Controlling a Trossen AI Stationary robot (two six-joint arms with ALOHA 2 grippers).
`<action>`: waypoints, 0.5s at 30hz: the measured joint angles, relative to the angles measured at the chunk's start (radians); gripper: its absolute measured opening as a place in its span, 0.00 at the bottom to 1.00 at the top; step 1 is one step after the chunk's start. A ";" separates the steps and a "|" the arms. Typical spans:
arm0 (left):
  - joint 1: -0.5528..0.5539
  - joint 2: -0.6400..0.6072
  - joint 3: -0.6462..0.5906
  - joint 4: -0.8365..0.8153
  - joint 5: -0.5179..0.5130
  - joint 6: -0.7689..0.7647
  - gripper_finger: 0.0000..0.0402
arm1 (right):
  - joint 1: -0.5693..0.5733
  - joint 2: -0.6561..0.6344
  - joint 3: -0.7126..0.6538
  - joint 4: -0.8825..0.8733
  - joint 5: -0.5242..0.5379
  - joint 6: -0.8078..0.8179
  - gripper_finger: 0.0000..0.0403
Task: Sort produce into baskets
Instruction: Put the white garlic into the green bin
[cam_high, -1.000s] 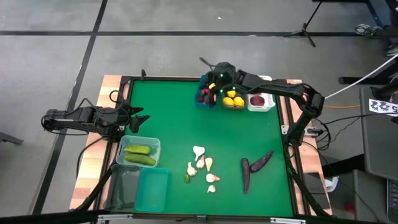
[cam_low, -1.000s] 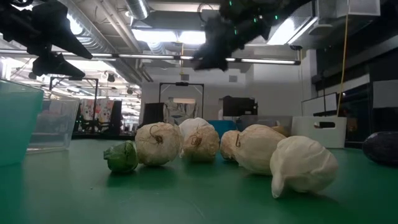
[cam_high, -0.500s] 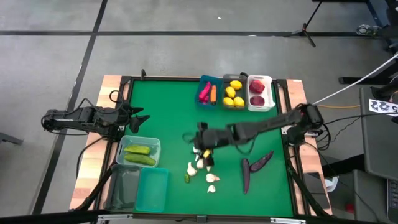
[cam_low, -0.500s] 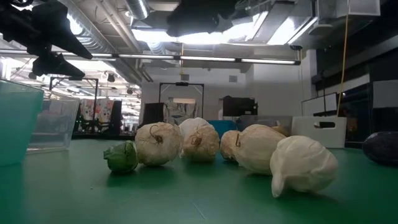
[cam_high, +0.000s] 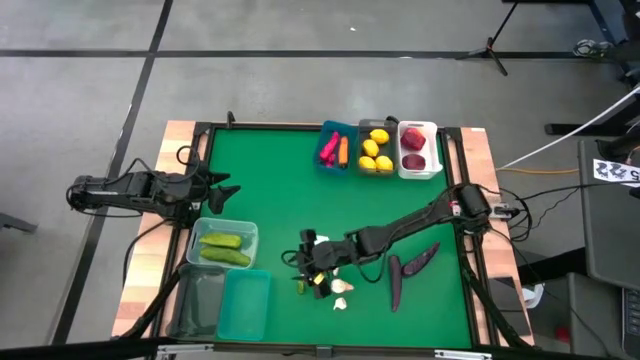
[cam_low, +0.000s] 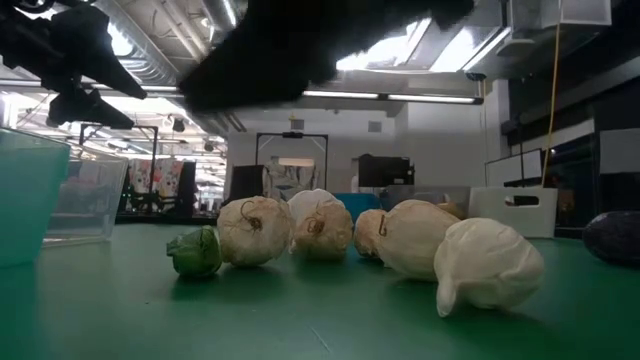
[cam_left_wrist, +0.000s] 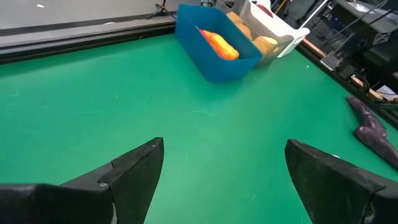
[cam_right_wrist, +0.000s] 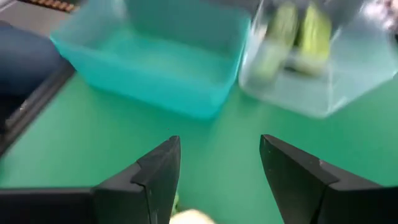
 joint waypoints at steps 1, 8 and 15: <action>0.000 0.000 0.000 -0.001 0.000 0.000 0.82 | 0.005 0.016 0.000 -0.002 -0.001 0.017 0.55; 0.000 0.000 0.000 -0.002 0.000 0.000 0.82 | 0.073 0.083 -0.002 -0.015 -0.012 0.045 0.55; 0.000 0.000 0.000 -0.002 0.000 0.000 0.82 | 0.123 0.083 -0.001 -0.141 0.153 0.070 0.55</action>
